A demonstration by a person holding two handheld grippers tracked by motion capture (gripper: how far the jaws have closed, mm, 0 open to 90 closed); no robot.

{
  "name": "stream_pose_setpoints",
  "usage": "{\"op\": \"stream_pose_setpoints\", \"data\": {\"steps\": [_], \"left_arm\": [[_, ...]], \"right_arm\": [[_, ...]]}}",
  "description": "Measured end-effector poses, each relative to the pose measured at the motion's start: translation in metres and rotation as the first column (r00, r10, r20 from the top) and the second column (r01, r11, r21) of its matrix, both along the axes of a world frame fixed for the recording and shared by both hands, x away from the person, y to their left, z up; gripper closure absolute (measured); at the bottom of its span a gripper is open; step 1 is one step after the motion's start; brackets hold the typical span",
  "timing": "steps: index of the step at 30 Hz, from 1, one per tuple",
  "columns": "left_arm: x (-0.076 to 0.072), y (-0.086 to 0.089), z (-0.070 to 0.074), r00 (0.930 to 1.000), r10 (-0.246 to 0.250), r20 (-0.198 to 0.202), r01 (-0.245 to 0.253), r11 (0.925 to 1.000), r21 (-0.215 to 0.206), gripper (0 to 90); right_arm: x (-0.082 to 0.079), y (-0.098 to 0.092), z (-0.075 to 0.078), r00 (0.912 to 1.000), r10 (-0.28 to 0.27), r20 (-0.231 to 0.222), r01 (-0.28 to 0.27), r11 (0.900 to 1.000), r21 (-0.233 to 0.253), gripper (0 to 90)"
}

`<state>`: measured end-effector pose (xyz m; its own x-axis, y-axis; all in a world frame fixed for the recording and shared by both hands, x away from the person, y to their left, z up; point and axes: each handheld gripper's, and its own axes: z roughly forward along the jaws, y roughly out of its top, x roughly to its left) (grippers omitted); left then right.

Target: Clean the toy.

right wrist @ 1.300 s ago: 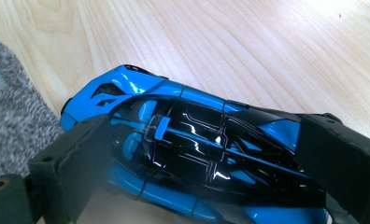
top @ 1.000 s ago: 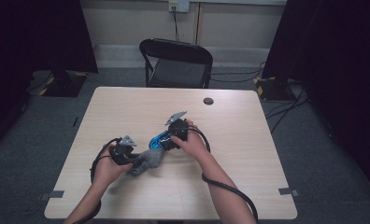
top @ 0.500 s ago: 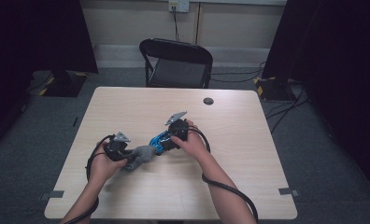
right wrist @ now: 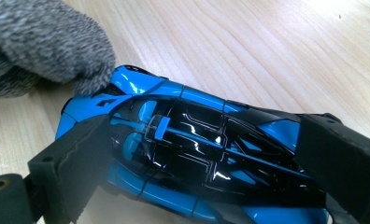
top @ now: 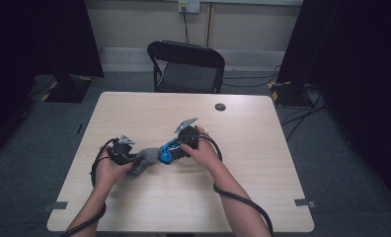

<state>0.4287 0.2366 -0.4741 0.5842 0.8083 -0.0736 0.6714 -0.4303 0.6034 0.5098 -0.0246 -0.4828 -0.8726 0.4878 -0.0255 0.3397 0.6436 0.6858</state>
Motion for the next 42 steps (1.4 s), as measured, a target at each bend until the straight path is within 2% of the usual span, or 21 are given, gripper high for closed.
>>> {"op": "stream_pose_setpoints", "data": {"steps": [12,15,19,26,31,38,42], "left_arm": [[0.012,-0.002,0.004,0.9996,0.027,-0.013,-0.027,0.9996,-0.001,75.3],[0.016,-0.002,0.007,0.999,0.046,0.0,-0.046,0.9989,-0.007,75.2],[0.026,0.001,0.012,0.9963,0.085,0.008,-0.085,0.9962,-0.017,74.9],[0.05,-0.006,0.013,0.9939,0.109,0.014,-0.109,0.9937,-0.025,74.6],[0.07,-0.018,0.014,0.992,0.125,0.019,-0.124,0.9918,-0.03,74.4],[0.095,-0.048,0.013,0.994,0.108,0.016,-0.107,0.9932,-0.047,74.3],[0.107,-0.063,0.011,0.994,0.107,0.022,-0.106,0.9935,-0.042,74.2]], "right_arm": [[0.0,-0.001,-0.001,1.0,0.002,0.005,-0.002,1.0,0.007,3.9],[0.0,-0.001,-0.001,1.0,0.003,0.005,-0.003,1.0,0.008,3.9],[-0.001,-0.001,-0.001,1.0,0.003,0.007,-0.003,1.0,0.011,3.9],[0.0,-0.002,-0.001,1.0,0.003,0.005,-0.003,1.0,0.018,3.9],[0.0,-0.002,-0.001,1.0,0.004,0.004,-0.004,1.0,0.018,3.9],[0.0,-0.002,-0.002,1.0,0.006,0.002,-0.006,1.0,0.021,3.8],[0.0,-0.002,-0.002,0.9999,0.005,0.009,-0.006,1.0,0.026,3.9]]}}
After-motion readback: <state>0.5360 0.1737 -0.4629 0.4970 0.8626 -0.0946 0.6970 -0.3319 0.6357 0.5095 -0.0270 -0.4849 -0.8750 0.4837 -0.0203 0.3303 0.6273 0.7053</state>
